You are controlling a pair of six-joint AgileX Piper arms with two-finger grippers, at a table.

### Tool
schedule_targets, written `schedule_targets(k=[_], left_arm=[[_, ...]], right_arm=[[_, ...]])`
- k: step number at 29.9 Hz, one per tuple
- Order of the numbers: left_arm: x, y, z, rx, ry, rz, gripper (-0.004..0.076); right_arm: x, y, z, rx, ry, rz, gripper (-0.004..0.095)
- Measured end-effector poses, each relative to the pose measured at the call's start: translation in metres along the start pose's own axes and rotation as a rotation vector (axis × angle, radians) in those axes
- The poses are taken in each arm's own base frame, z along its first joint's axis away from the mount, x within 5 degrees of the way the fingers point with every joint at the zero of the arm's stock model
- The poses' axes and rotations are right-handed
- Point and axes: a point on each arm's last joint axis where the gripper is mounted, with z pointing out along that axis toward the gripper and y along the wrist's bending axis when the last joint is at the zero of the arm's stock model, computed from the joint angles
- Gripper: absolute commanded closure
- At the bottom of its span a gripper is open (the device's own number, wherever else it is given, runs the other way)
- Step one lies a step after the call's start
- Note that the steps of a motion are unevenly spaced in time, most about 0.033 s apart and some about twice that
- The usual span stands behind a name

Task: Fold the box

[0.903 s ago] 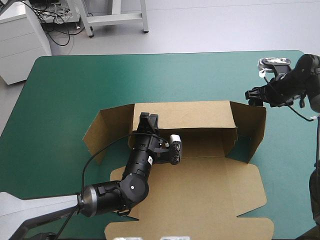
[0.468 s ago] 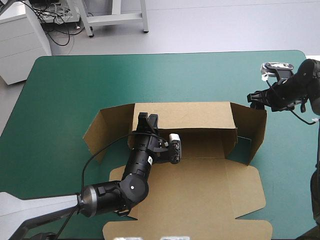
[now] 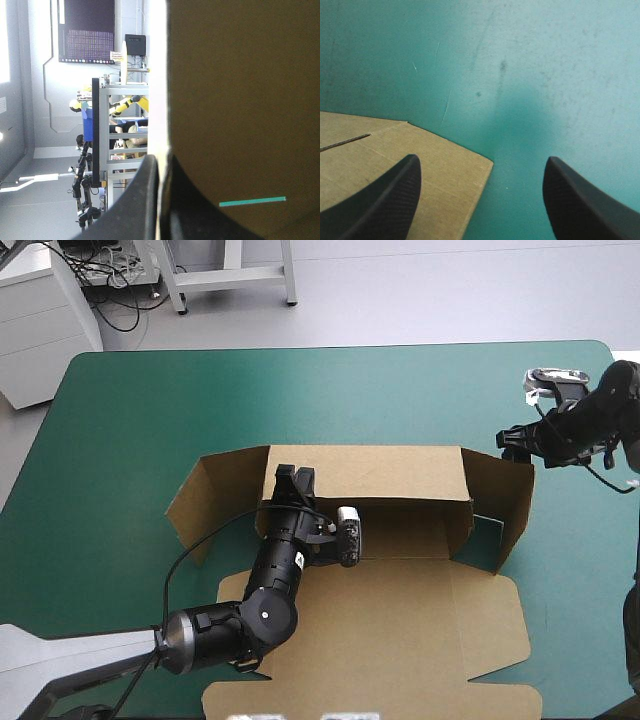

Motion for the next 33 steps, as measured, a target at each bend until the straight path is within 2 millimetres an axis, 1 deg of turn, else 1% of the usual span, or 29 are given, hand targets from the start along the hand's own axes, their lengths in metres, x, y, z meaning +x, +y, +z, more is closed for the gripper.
schedule_targets(k=[5,13,21,28,33], left_arm=[[0.000,0.000,0.000,0.001,0.001,-0.001,0.0756],[0.001,0.002,0.000,-0.014,0.020,-0.001,0.0756],[-0.004,0.014,0.001,-0.031,0.033,-0.025,0.0756],[-0.004,0.015,0.001,-0.034,0.034,-0.027,0.0756],[-0.004,0.015,0.001,-0.031,0.033,-0.028,0.0756]], right_arm=[[0.006,0.002,-0.004,-0.002,-0.001,0.001,0.0264],[0.008,0.003,-0.010,0.000,-0.013,-0.001,0.0264],[0.007,0.004,-0.010,-0.001,-0.025,0.000,0.0264],[0.007,0.005,-0.010,-0.016,-0.026,0.006,0.0264],[0.019,0.009,-0.012,-0.032,-0.041,0.001,0.0264]])
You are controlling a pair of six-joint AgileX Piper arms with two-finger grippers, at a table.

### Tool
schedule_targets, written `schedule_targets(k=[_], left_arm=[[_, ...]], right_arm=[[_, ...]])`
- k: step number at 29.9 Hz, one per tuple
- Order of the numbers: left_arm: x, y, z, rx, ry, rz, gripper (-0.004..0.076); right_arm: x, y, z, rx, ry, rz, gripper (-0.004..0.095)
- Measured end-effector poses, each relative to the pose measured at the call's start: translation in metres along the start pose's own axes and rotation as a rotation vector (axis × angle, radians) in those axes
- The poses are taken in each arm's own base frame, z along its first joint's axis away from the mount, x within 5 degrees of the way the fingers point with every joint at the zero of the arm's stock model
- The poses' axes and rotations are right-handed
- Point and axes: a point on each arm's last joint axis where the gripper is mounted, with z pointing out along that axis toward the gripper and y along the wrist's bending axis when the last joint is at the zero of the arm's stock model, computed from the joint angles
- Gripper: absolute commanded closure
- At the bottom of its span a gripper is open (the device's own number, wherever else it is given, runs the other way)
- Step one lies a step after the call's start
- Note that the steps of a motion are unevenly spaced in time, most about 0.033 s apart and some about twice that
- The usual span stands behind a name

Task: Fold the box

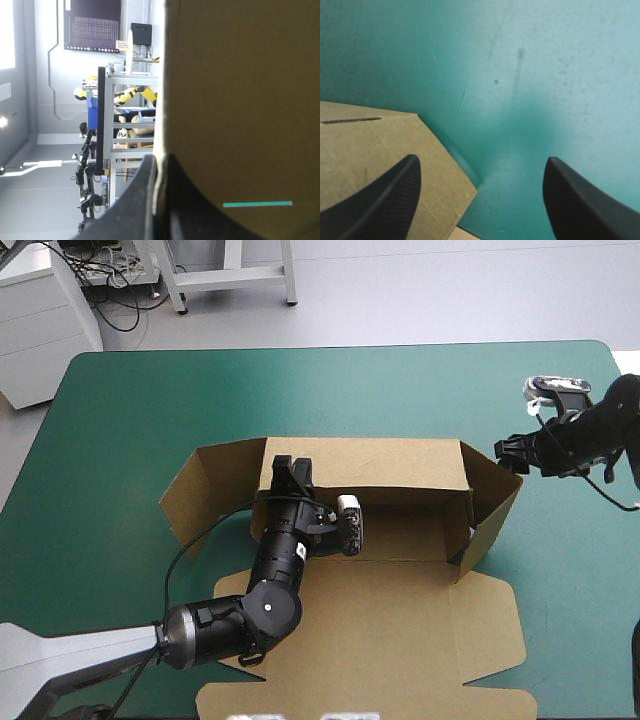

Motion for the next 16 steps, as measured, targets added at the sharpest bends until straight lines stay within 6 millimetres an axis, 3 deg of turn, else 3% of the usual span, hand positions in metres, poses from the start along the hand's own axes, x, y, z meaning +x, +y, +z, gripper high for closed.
schedule_targets(k=[7,16], left_arm=[[-0.001,-0.003,0.000,0.029,-0.006,-0.014,0.0756],[-0.001,-0.003,0.000,0.033,-0.014,-0.015,0.0756]], right_arm=[[0.032,0.011,-0.016,-0.002,-0.044,-0.024,0.0264],[0.066,0.017,-0.016,-0.013,-0.025,-0.126,0.0264]])
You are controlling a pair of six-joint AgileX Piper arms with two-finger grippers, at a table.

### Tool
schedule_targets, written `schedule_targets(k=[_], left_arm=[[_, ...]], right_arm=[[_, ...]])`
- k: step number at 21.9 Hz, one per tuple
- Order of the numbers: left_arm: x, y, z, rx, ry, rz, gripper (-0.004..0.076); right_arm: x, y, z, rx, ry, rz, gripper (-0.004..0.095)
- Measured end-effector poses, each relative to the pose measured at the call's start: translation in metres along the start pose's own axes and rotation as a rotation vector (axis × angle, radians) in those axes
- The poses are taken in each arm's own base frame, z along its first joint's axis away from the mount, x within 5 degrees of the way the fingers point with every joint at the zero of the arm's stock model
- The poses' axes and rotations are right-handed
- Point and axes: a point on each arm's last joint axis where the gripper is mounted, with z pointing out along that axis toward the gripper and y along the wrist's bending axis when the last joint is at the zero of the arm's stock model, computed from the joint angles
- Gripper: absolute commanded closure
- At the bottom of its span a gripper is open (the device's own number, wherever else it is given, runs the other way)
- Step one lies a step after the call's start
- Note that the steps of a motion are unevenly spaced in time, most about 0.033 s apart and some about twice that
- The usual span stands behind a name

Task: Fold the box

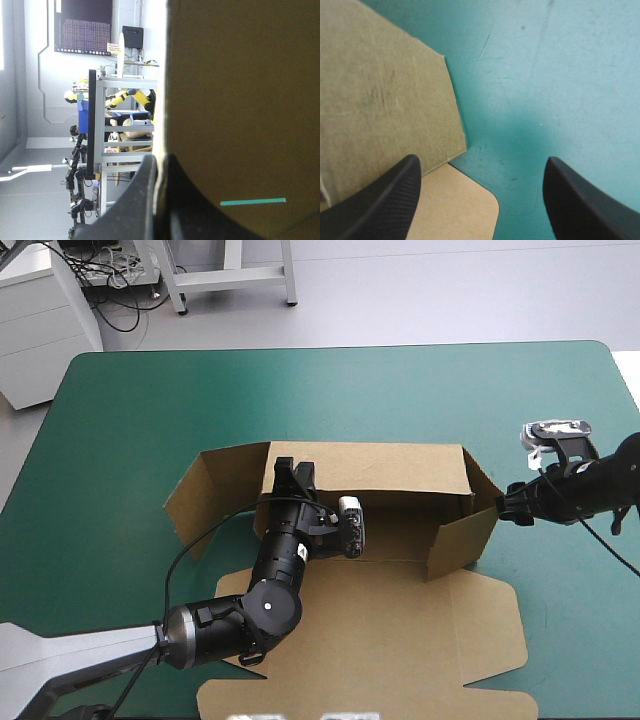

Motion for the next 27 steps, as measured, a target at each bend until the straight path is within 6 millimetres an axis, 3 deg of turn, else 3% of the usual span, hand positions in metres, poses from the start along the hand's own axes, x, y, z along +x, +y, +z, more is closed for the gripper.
schedule_targets(k=[5,13,22,27], left_arm=[[0.000,0.000,0.000,0.001,-0.002,0.000,0.0756],[-0.001,0.000,0.000,0.005,-0.007,-0.001,0.0756],[-0.001,0.000,0.000,0.007,-0.010,-0.001,0.0756],[-0.001,0.000,0.000,0.007,-0.011,-0.001,0.0756]], right_arm=[[0.011,0.010,-0.001,-0.074,-0.006,-0.122,0.0264],[0.010,0.020,-0.002,-0.173,-0.047,-0.214,0.0264],[0.029,0.025,0.026,-0.273,-0.072,-0.213,0.0264],[0.029,0.027,0.030,-0.295,-0.106,-0.212,0.0264]])
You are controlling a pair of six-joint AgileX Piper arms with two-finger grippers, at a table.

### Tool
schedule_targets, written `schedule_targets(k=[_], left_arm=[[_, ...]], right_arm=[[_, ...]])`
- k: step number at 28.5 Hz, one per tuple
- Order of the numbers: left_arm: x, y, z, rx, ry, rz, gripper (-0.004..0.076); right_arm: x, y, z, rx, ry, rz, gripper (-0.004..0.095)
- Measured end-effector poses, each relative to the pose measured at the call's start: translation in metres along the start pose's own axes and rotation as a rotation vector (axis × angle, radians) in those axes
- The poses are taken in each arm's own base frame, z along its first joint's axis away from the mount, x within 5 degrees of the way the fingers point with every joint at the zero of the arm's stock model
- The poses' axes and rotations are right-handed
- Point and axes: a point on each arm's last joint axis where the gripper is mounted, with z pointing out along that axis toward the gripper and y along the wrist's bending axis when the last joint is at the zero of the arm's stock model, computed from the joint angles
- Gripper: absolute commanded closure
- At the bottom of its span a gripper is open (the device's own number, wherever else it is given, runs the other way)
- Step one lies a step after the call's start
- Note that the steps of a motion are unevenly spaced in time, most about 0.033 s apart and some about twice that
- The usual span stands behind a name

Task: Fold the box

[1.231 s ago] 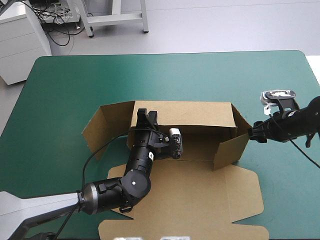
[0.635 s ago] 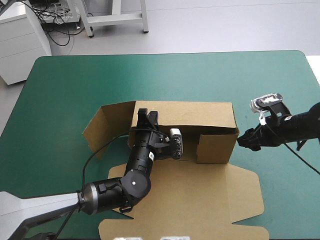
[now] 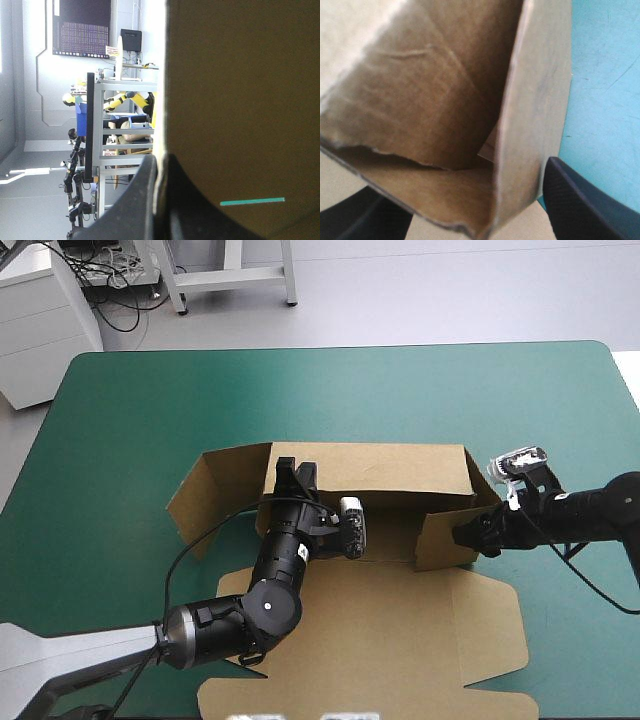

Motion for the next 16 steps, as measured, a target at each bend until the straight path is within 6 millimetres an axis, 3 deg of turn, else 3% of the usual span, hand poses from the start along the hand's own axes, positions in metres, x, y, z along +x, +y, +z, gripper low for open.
schedule_targets(k=[16], left_arm=[[0.000,0.000,0.000,-0.001,0.001,-0.001,0.0756]], right_arm=[[-0.014,0.026,0.006,0.128,-0.065,-0.054,0.0265]])
